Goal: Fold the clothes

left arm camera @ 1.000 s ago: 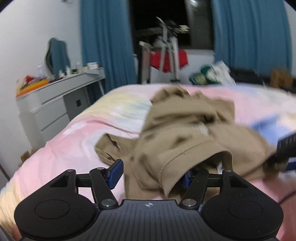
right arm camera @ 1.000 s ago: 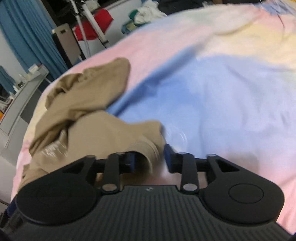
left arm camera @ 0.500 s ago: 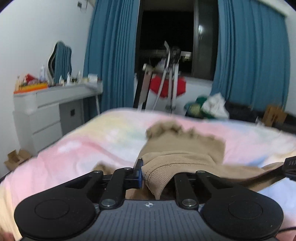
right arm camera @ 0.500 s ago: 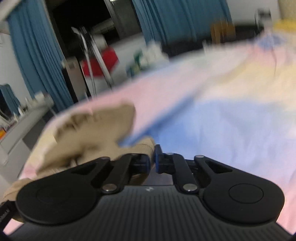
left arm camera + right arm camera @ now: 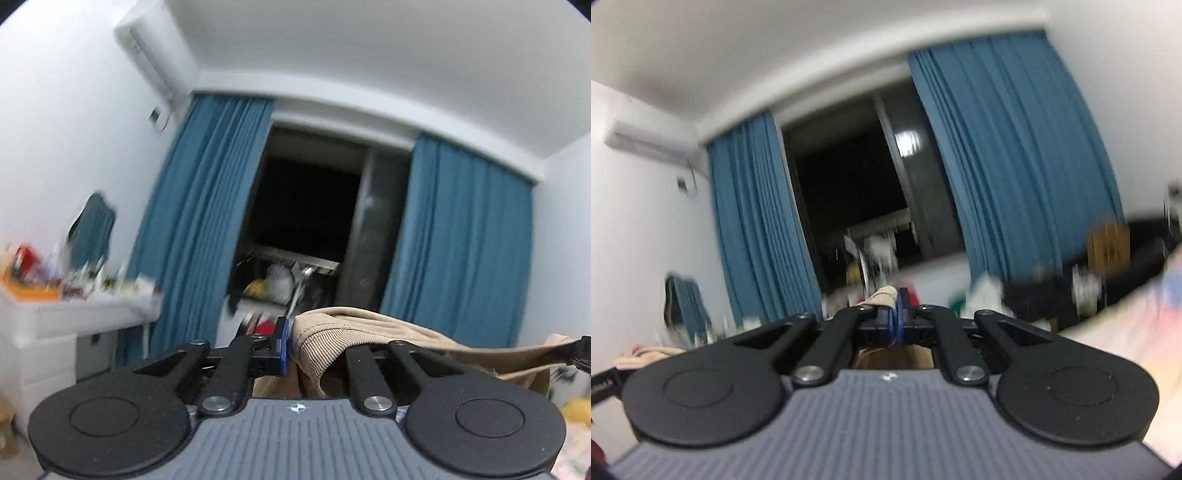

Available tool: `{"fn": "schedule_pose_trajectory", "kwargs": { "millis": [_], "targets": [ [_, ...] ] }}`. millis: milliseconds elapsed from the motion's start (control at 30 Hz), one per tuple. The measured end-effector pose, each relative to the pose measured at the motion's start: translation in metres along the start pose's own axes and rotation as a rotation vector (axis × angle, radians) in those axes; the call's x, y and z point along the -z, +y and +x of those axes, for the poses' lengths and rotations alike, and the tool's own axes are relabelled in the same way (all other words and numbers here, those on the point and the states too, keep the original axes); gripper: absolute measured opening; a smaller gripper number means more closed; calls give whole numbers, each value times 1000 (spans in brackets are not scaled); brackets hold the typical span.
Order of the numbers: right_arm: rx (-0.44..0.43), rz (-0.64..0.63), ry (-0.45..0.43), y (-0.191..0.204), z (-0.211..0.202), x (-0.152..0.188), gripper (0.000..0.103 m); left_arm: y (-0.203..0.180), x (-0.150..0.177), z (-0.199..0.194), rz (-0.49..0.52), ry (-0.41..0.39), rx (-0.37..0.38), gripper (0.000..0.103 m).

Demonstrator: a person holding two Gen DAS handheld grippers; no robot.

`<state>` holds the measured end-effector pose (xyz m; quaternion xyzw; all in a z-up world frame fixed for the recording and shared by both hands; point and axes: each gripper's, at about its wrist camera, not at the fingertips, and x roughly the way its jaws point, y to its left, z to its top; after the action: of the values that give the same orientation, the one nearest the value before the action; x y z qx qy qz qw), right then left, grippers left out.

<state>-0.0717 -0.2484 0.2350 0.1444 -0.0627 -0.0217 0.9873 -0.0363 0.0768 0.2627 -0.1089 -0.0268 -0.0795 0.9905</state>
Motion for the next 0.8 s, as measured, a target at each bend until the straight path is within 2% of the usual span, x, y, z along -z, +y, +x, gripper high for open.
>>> {"fn": "schedule_pose_trajectory", "kwargs": {
  "millis": [67,133,233,367,467,600,667,800],
  "targets": [
    [-22,-2,-74,14,-16,-47,5,-5,-47,-8,-18,1,44,12],
    [-34,-9,-135,24,-33,-89,5,-14,-92,-18,8,-5,77,12],
    [-42,-38,-217,38,-61,-137,5,-29,-138,-38,60,-48,99,12],
    [-56,-87,-284,53,-94,-184,5,-36,-178,-59,35,-61,131,12],
    [-65,-103,-297,60,-107,-208,5,-36,-191,-64,29,-66,141,12],
    [-50,-144,-296,65,-105,-222,5,-38,-186,-60,60,-72,126,12],
    [-38,-151,-273,63,-96,-218,5,-38,-183,-58,73,-66,117,12],
    [-3,-143,-197,51,-59,-191,5,-36,-154,-9,95,-10,94,14]
  ]
}}
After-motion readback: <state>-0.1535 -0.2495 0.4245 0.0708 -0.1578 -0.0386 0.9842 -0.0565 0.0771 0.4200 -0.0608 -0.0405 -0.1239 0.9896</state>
